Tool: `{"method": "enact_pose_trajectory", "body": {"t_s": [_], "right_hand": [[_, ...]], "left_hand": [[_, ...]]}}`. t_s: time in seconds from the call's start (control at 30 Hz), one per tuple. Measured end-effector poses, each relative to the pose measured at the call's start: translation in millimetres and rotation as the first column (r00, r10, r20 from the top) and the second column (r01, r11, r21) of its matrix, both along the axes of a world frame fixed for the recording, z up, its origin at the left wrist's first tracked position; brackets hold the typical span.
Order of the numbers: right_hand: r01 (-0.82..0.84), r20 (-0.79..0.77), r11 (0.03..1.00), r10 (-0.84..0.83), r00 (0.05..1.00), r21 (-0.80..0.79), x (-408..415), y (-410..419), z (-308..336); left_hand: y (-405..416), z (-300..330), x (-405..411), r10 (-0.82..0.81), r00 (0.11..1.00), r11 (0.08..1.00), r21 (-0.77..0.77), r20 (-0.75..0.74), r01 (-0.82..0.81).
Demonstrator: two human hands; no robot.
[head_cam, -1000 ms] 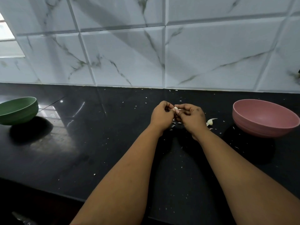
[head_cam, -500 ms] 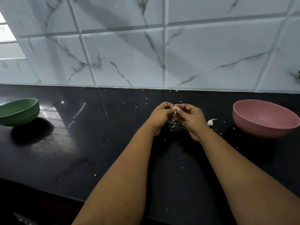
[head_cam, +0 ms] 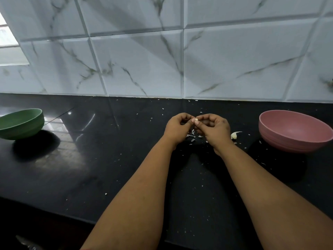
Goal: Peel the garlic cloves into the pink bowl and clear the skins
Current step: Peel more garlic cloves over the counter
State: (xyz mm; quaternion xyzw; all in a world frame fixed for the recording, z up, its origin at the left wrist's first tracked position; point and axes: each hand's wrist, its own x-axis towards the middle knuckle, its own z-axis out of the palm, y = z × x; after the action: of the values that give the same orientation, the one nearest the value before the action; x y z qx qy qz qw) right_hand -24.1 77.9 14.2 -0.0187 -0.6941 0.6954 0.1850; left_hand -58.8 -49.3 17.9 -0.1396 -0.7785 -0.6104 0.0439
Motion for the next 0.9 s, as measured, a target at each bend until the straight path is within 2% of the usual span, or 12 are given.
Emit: {"method": "enact_pose_trajectory", "body": {"t_s": [0.1,0.23,0.37,0.6,0.77,0.9], "right_hand": [[0.040,-0.007,0.996,-0.040,0.999,0.075,-3,-1,-2],[0.084,-0.048,0.970,-0.075,0.996,0.227,-7,2,-5],[0.158,-0.094,0.936,-0.136,0.986,0.314,-5,3,-3],[0.221,-0.154,0.915,-0.178,0.972,0.336,-8,6,0],[0.260,-0.199,0.894,-0.198,0.960,0.364,-9,5,0],[0.295,-0.242,0.878,-0.213,0.946,0.378,-9,6,-1]], "left_hand": [[-1,1,0,-0.057,0.998,0.997,-0.044,0.029,0.058],[-5,0,-1,-0.111,0.993,0.994,-0.019,0.030,0.111],[-4,-4,-3,-0.079,0.997,0.995,-0.069,-0.024,0.077],[4,-3,-1,0.026,0.989,0.997,-0.072,-0.145,-0.036],[7,-5,1,0.059,0.994,0.998,0.004,-0.097,-0.059],[11,-3,5,0.112,0.984,0.993,-0.016,-0.141,-0.115]]}}
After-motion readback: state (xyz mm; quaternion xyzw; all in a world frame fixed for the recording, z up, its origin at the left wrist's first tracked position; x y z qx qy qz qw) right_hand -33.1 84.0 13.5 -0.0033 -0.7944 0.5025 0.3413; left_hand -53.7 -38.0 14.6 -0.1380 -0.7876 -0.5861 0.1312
